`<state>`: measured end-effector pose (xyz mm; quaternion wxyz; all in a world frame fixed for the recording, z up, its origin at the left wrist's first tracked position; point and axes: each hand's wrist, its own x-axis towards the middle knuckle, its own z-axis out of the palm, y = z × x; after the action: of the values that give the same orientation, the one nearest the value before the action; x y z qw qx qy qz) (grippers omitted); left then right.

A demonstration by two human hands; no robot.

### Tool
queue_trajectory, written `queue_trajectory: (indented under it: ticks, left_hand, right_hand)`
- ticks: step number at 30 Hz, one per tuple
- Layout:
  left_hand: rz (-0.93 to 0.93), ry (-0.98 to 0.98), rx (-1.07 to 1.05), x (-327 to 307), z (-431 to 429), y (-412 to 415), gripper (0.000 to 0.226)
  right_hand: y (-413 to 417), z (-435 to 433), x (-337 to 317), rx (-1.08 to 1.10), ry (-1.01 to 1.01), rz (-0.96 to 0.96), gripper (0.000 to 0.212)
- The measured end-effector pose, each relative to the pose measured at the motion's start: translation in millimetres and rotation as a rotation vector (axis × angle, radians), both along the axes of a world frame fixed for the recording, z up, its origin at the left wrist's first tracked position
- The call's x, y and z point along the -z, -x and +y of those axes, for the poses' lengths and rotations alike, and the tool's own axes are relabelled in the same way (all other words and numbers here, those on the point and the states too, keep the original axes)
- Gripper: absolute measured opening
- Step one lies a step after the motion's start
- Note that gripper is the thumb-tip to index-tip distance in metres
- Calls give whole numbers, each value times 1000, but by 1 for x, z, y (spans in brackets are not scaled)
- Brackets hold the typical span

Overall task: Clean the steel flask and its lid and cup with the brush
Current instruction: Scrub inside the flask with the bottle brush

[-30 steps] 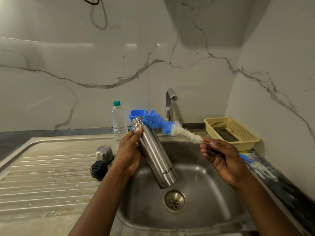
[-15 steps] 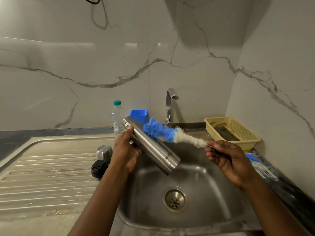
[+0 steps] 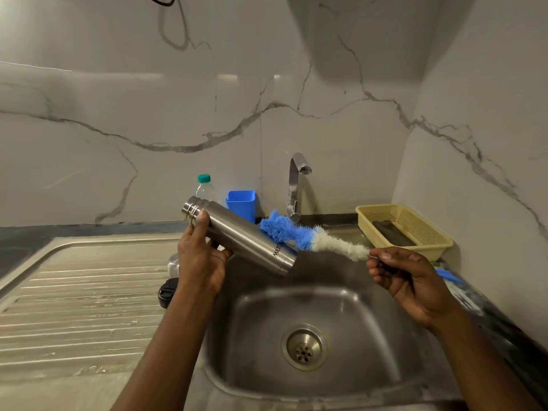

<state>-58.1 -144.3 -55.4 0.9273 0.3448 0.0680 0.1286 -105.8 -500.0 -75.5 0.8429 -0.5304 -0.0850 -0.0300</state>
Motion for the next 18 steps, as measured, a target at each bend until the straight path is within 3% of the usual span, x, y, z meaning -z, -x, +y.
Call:
queue_trajectory:
  ticks: [5,7,9,12,16,18]
  left_hand:
    - [10,34,5,3,-6,1,34]
    - [20,31,-3,4,-8,1,42]
    - [3,45,-20,4,-4,0,46]
    - [-14,92,-52,2,6,0,49]
    - [-23,80,-36,2,5,3,49]
    - [-13,74,-21,2,0,3,47]
  right_hand:
    - [-4,14,4,-57,47,-19,22]
    - [-5,15,4,-80,90,-37,54]
    - [-4,8,2,-40,103,-43,63]
    - [2,-5,-5,-23,44,-36,22]
    - [0,-3,-1,-37,64,-24,17]
    - [-2,3,2,-75,104,-26,48]
